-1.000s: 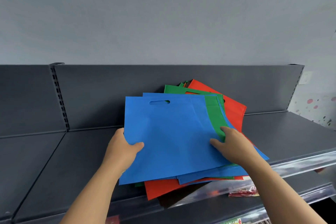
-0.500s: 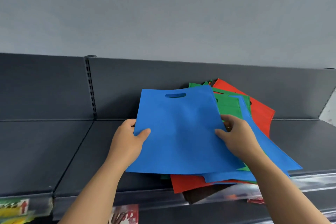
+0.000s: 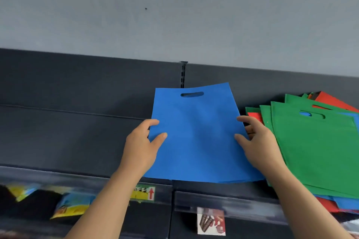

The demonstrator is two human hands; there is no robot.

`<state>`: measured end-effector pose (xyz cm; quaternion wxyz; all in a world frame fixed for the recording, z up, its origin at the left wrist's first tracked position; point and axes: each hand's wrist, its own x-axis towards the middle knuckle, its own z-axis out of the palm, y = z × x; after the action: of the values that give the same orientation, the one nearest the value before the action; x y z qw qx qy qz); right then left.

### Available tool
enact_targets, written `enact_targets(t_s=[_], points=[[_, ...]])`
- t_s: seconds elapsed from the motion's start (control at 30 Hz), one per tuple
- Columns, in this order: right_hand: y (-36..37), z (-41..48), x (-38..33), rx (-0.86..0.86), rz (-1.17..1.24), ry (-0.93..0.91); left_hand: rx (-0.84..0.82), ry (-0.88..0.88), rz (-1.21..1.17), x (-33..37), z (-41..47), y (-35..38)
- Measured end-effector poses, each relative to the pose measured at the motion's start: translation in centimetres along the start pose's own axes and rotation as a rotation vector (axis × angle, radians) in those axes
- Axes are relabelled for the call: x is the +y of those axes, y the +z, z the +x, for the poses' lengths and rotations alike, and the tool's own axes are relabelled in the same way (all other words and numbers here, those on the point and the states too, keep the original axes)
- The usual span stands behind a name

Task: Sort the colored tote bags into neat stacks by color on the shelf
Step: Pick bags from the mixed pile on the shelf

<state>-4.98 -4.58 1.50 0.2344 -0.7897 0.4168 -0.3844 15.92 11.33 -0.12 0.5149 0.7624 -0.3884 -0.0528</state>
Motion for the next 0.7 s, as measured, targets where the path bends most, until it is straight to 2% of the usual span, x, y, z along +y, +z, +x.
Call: enact_targets(t_s=[0.37, 0.7], points=[[16.0, -3.0, -12.6, -0.141, 0.105, 0.006, 0.053, -0.148, 0.148, -10.5, 1.3, -17.8], [27.4, -2.3, -19.9, -0.258, 0.128, -0.084, 0.161, -0.261, 0.152, -17.9, 3.8, -26.7]])
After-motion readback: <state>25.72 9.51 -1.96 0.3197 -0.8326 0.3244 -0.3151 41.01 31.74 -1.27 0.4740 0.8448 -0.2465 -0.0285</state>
